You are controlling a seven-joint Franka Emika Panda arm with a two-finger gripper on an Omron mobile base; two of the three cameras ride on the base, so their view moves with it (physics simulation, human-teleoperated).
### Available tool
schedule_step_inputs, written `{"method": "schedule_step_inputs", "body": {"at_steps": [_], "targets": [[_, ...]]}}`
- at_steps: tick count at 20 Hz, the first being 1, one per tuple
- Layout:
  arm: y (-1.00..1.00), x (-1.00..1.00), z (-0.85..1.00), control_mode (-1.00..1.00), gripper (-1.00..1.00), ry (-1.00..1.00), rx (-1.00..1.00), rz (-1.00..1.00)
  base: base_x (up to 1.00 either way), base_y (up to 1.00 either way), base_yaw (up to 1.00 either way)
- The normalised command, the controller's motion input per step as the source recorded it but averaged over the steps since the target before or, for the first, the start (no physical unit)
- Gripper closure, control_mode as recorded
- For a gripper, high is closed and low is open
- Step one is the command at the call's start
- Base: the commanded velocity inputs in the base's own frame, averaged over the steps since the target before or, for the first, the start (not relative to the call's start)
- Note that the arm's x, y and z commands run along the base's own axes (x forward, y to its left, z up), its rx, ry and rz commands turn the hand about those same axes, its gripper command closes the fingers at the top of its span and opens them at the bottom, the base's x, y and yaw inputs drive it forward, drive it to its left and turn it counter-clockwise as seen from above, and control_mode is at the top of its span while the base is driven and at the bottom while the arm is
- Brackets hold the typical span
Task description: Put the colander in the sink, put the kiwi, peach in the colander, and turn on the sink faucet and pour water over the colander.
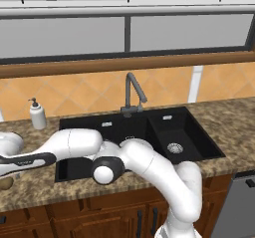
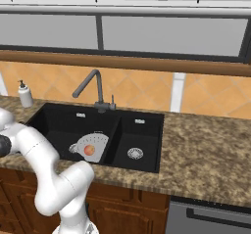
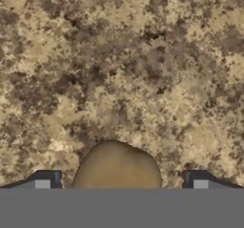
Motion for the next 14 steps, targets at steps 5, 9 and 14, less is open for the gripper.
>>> {"method": "schedule_step_inputs", "body": {"at_steps": [5, 9, 14], "targets": [[0.01, -0.04, -0.23, -1.00, -1.00, 0.02, 0.00, 0.00, 0.00, 0.00, 0.00], [0.07, -0.02, -0.23, -1.00, -1.00, 0.01, 0.00, -0.01, 0.00, 0.00, 0.00], [0.04, 0.00, -0.14, -1.00, 1.00, 0.00, 0.00, -0.01, 0.00, 0.00, 0.00]]}}
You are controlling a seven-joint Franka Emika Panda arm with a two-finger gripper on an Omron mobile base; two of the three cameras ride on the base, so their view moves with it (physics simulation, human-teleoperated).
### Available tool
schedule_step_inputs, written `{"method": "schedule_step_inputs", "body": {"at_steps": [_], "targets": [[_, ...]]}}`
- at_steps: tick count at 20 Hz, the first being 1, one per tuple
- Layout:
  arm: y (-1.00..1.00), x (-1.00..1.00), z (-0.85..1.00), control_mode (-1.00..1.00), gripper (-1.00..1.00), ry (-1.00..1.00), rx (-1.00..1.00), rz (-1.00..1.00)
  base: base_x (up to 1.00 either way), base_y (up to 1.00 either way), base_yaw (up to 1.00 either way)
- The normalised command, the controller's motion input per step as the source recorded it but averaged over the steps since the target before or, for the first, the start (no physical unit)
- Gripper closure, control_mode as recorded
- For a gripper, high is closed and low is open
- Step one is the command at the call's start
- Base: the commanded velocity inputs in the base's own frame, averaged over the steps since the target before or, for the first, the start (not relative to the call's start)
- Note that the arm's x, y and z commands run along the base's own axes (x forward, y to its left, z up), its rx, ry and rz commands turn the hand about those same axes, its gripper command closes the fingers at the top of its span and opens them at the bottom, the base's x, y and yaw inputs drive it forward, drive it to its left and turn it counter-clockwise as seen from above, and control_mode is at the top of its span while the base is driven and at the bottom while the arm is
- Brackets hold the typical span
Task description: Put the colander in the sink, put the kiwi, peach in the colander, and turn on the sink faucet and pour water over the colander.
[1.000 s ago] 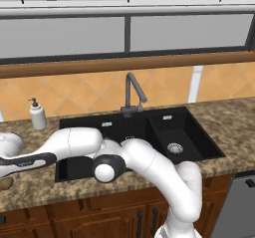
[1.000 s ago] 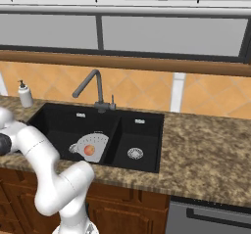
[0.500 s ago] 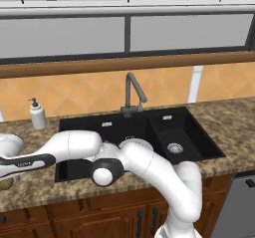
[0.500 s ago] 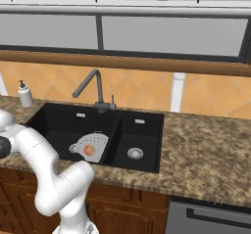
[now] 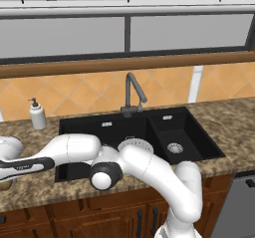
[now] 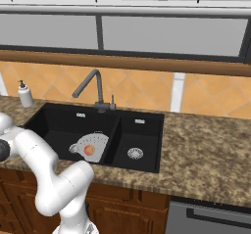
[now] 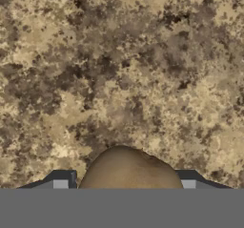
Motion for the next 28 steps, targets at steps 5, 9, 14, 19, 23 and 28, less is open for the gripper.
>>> {"method": "schedule_step_inputs", "body": {"at_steps": [5, 9, 14, 19, 23, 28], "targets": [[-0.04, 0.00, 0.00, -1.00, 1.00, 0.00, 0.00, 0.00, 0.00, 0.00, 0.00], [-0.49, 0.00, 0.23, -1.00, 1.00, 0.00, 0.00, 0.00, 0.00, 0.00, 0.00], [-0.91, 0.00, 0.44, -1.00, 1.00, 0.02, 0.00, 0.00, 0.00, 0.00, 0.00], [-1.00, 0.00, 0.37, -1.00, 1.00, 0.06, 0.03, -0.02, 0.00, 0.00, 0.00], [-1.00, 0.00, 0.19, -1.00, 1.00, 0.05, 0.06, -0.04, 0.00, 0.00, 0.00], [-1.00, 0.00, 0.06, -1.00, 1.00, 0.04, 0.11, -0.07, 0.00, 0.00, 0.00]]}}
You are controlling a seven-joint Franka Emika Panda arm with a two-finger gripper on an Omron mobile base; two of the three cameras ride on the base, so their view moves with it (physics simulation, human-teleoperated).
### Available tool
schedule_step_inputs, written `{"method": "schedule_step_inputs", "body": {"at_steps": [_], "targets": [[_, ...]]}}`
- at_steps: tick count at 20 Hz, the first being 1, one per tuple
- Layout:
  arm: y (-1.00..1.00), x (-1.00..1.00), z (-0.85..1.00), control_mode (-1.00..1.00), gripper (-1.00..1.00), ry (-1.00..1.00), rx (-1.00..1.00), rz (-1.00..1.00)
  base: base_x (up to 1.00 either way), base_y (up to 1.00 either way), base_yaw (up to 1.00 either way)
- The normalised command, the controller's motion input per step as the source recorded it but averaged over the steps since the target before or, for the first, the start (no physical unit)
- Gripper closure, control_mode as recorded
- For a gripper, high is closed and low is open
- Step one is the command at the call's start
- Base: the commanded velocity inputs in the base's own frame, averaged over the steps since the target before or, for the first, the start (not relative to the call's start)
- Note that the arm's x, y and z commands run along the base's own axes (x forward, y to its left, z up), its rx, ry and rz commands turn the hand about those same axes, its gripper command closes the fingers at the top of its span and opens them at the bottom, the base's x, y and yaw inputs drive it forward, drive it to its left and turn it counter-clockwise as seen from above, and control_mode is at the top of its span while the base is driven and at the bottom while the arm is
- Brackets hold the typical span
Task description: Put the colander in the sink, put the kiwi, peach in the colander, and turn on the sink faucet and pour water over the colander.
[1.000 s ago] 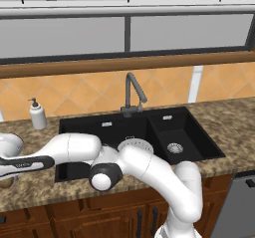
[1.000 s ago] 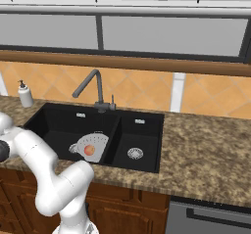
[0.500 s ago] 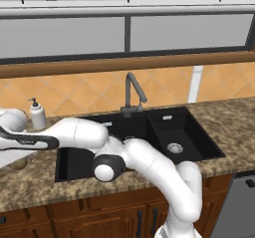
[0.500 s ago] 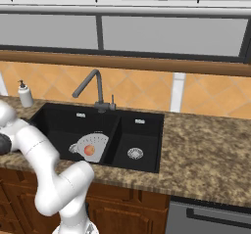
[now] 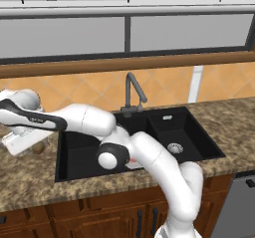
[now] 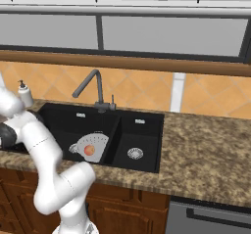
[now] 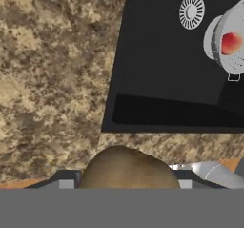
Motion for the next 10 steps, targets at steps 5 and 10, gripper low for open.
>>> {"method": "schedule_step_inputs", "body": {"at_steps": [5, 10], "targets": [[-1.00, -0.01, 0.01, -1.00, 1.00, 0.00, 0.19, -0.07, 0.00, 0.00, 0.00], [-0.84, 0.00, 0.00, -1.00, 1.00, -0.29, 0.20, -0.02, 0.00, 0.00, 0.00]]}}
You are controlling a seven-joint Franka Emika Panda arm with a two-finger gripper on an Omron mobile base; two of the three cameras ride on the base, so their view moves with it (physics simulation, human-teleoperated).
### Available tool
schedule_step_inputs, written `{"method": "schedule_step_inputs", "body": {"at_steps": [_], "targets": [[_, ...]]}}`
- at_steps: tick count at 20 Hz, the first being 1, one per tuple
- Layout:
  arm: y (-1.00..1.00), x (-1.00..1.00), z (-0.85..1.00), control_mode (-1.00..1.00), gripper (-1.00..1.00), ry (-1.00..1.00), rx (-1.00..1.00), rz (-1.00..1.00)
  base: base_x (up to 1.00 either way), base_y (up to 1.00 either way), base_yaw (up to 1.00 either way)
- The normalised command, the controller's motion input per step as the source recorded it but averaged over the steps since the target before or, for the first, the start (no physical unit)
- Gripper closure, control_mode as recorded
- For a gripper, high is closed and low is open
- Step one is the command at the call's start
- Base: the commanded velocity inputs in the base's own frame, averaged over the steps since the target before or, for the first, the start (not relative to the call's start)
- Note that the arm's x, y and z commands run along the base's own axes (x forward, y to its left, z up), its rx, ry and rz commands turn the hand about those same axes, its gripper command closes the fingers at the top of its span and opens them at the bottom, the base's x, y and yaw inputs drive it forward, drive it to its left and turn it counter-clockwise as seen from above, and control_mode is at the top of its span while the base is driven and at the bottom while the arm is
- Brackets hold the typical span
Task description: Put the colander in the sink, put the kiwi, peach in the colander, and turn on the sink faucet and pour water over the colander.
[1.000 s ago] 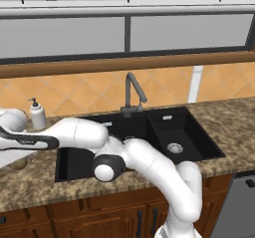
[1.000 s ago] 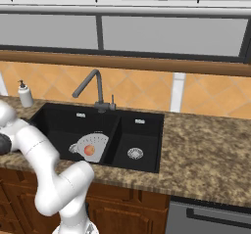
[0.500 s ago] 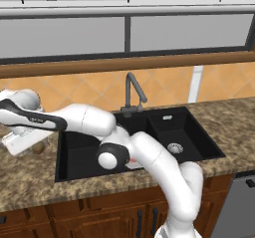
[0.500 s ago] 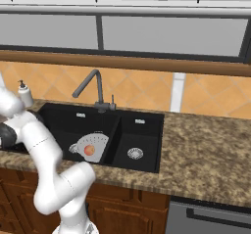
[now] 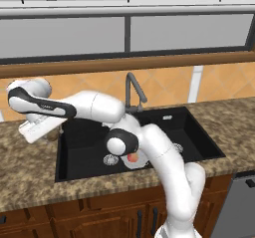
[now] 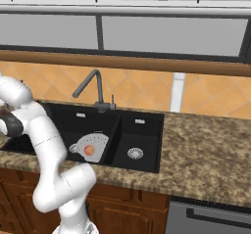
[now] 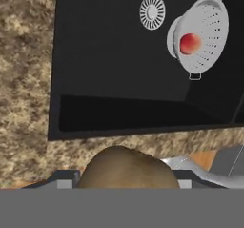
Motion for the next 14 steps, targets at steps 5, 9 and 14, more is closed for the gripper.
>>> {"method": "schedule_step_inputs", "body": {"at_steps": [5, 9, 14], "targets": [[-0.60, 0.07, 0.08, -1.00, 1.00, -0.50, 0.35, 0.00, 0.00, 0.00, 0.00], [-0.81, 0.04, 0.01, -1.00, 1.00, -0.47, 0.55, 0.01, 0.00, 0.00, 0.00], [-0.97, 0.03, -0.07, -1.00, 1.00, -0.21, 0.45, 0.01, 0.00, 0.00, 0.00]]}}
